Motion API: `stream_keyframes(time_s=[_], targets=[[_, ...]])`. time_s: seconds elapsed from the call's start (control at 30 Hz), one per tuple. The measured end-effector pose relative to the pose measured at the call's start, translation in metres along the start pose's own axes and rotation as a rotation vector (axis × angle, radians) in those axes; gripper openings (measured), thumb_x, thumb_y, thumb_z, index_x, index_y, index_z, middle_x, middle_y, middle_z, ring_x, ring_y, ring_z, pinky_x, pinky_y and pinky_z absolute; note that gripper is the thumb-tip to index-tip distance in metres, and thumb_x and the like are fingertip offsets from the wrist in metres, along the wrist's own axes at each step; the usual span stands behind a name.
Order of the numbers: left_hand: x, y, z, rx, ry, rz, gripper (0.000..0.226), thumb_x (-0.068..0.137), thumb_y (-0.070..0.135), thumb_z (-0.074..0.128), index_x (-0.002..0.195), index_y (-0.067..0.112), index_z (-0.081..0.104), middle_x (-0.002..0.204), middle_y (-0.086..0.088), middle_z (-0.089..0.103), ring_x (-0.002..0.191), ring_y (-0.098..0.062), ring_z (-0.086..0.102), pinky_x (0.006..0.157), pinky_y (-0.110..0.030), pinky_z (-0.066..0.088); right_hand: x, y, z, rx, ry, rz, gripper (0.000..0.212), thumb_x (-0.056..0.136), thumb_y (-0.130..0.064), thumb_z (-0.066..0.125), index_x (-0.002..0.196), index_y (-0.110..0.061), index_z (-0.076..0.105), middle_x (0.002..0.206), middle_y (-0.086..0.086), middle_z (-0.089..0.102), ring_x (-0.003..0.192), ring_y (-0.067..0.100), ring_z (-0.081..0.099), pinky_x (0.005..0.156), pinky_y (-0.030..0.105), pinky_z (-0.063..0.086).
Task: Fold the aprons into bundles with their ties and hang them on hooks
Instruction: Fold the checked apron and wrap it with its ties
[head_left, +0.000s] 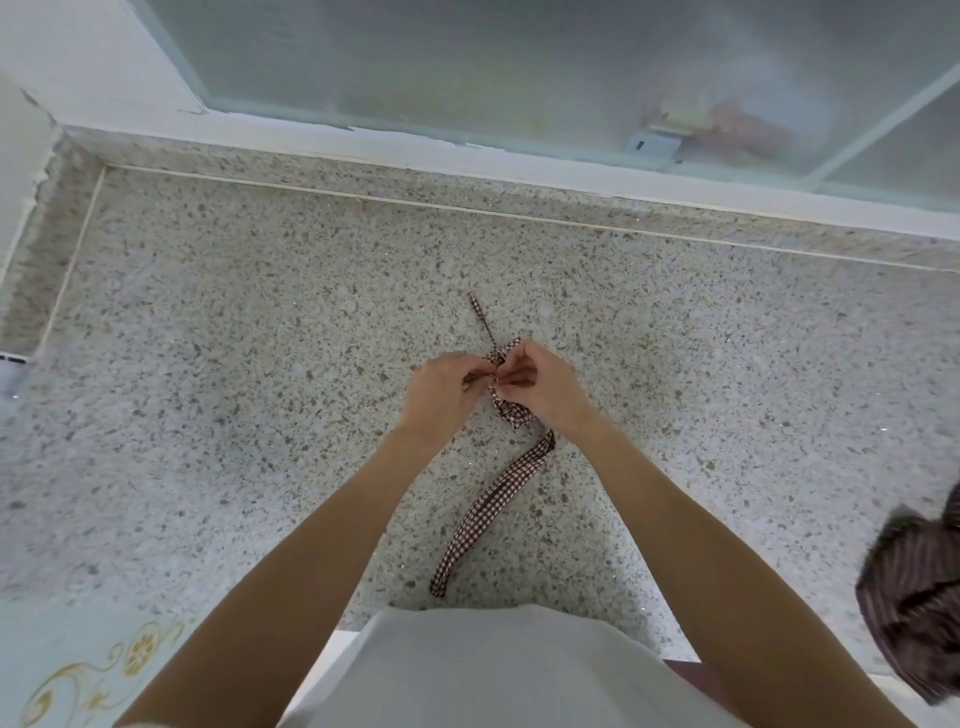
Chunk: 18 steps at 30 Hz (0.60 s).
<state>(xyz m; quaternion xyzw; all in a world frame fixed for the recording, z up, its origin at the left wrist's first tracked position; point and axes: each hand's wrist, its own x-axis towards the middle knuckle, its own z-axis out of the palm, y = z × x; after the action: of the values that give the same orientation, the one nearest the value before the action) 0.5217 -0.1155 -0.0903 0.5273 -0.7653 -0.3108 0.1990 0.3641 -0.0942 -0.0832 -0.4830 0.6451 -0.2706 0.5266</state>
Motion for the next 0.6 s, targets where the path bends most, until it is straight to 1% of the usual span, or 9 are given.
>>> stream_keyframes(time_s=[0.07,0.1,0.2,0.27,0.33,0.37,0.47,0.53,0.6], targets=[[0.002,0.002,0.001,0.035,-0.020,-0.047,0.014,0.085,0.016,0.066,0.098,0.017,0.072,0.090,-0.002,0.069,0.078,-0.016,0.063,0.072,-0.028,0.051,-0.002,0.000,0.007,-0.149,0.131,-0.097,0.023,0.077,0.005,0.069,0.078,-0.014,0.055,0.081,0.000,0.065,0.078,0.010,0.063,0.077,0.013,0.050],[0.003,0.004,0.001,0.055,-0.034,-0.070,0.015,0.086,0.017,0.064,0.098,0.016,0.072,0.092,-0.003,0.068,0.080,-0.017,0.063,0.073,-0.027,0.049,-0.002,0.000,0.012,-0.220,0.208,-0.147,0.020,0.076,0.005,0.068,0.076,-0.013,0.058,0.078,-0.002,0.064,0.073,0.006,0.061,0.073,0.011,0.049],[0.003,0.009,0.002,0.082,-0.097,-0.123,0.016,0.089,0.017,0.059,0.100,0.014,0.070,0.095,-0.005,0.066,0.084,-0.020,0.060,0.075,-0.029,0.047,-0.001,0.005,0.021,-0.337,0.401,-0.251,0.015,0.074,0.008,0.068,0.074,-0.007,0.065,0.082,0.001,0.061,0.067,0.004,0.054,0.068,0.008,0.046],[0.004,0.010,0.002,-0.026,-0.167,-0.223,0.015,0.090,0.018,0.057,0.100,0.014,0.068,0.092,-0.002,0.063,0.081,-0.016,0.056,0.073,-0.023,0.044,-0.002,0.010,0.025,-0.394,0.479,-0.300,0.013,0.073,0.008,0.069,0.073,-0.005,0.068,0.088,0.005,0.061,0.071,0.006,0.053,0.069,0.003,0.041],[0.006,0.011,0.002,-0.245,-0.235,-0.377,0.010,0.091,0.021,0.056,0.094,0.018,0.065,0.082,0.003,0.060,0.066,-0.010,0.050,0.058,-0.014,0.037,-0.006,0.013,0.026,-0.394,0.528,-0.323,0.011,0.075,0.007,0.069,0.074,-0.004,0.069,0.094,0.009,0.061,0.078,0.007,0.053,0.074,0.001,0.039],[0.006,0.011,0.002,-0.358,-0.252,-0.448,0.009,0.091,0.022,0.055,0.090,0.020,0.064,0.075,0.004,0.058,0.061,-0.009,0.046,0.054,-0.016,0.035,-0.007,0.013,0.027,-0.381,0.548,-0.321,0.010,0.076,0.006,0.069,0.075,-0.004,0.070,0.097,0.010,0.061,0.080,0.007,0.052,0.075,0.000,0.038],[0.006,0.015,0.003,-0.544,-0.270,-0.585,0.019,0.093,0.021,0.050,0.078,0.023,0.060,0.067,0.005,0.051,0.060,-0.010,0.043,0.058,-0.025,0.034,-0.009,0.014,0.027,-0.399,0.533,-0.324,0.011,0.076,0.002,0.071,0.086,-0.004,0.072,0.098,0.010,0.060,0.081,0.008,0.053,0.074,0.006,0.040],[0.006,0.015,0.004,-0.566,-0.276,-0.617,0.023,0.094,0.022,0.049,0.073,0.023,0.059,0.065,0.004,0.048,0.060,-0.010,0.042,0.060,-0.027,0.033,-0.010,0.015,0.026,-0.408,0.495,-0.345,0.016,0.075,0.001,0.072,0.090,-0.004,0.072,0.096,0.010,0.061,0.080,0.013,0.057,0.075,0.009,0.041],[0.004,0.014,0.005,-0.609,-0.269,-0.633,0.024,0.094,0.022,0.050,0.072,0.022,0.060,0.062,0.002,0.046,0.057,-0.011,0.040,0.058,-0.026,0.032,-0.012,0.016,0.027,-0.408,0.461,-0.362,0.017,0.074,0.000,0.073,0.091,-0.003,0.072,0.095,0.010,0.063,0.080,0.016,0.060,0.077,0.010,0.041]])
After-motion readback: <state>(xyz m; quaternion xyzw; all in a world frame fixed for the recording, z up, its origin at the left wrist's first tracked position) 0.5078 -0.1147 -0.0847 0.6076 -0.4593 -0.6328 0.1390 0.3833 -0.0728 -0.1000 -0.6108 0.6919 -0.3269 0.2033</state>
